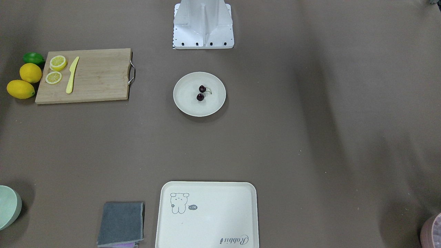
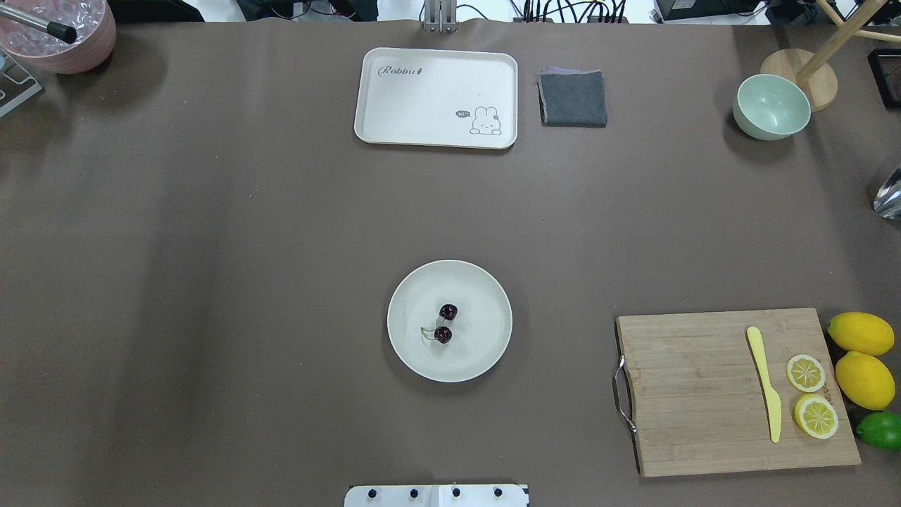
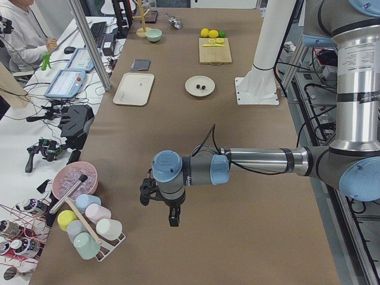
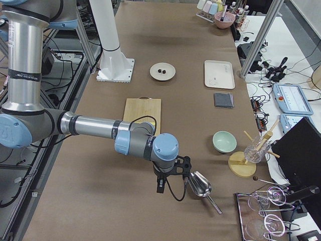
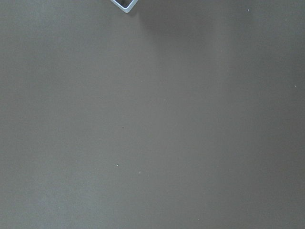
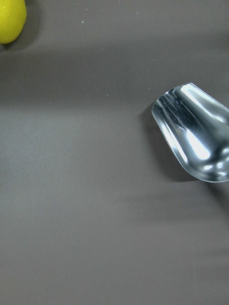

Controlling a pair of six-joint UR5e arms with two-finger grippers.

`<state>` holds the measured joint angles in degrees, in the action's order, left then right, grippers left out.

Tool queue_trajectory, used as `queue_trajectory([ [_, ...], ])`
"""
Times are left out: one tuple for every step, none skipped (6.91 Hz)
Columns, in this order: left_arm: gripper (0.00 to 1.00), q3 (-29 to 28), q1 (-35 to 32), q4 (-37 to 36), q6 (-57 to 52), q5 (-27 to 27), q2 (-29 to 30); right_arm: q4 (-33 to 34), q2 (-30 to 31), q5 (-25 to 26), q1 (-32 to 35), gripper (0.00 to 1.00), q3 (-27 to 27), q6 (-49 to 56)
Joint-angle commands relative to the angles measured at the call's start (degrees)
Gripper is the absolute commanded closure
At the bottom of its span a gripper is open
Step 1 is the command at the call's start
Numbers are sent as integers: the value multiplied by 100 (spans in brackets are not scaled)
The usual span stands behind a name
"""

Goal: Place red cherry on plate

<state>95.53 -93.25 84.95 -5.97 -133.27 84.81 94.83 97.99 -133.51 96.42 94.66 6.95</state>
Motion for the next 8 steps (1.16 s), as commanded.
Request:
queue_trajectory([
  [2, 0, 0, 4, -1, 3, 0, 0, 1, -17, 0, 0, 34, -1],
  [2, 0, 0, -5, -1, 3, 0, 0, 1, -17, 0, 0, 35, -1],
  [2, 0, 0, -5, -1, -6, 0, 0, 1, -17, 0, 0, 104, -1],
  [2, 0, -9, -5, -1, -6, 0, 0, 27, -17, 0, 0, 122, -1],
  [2, 0, 0, 4, -1, -6, 0, 0, 36, -9, 0, 0, 123, -1],
  [2, 0, 0, 4, -1, -6, 0, -9, 45, -8, 0, 0, 131, -1],
  [2, 0, 0, 4, -1, -6, 0, 0, 45, -17, 0, 0, 166, -1],
  [2, 0, -9, 4, -1, -6, 0, 0, 54, -9, 0, 0, 210, -1],
])
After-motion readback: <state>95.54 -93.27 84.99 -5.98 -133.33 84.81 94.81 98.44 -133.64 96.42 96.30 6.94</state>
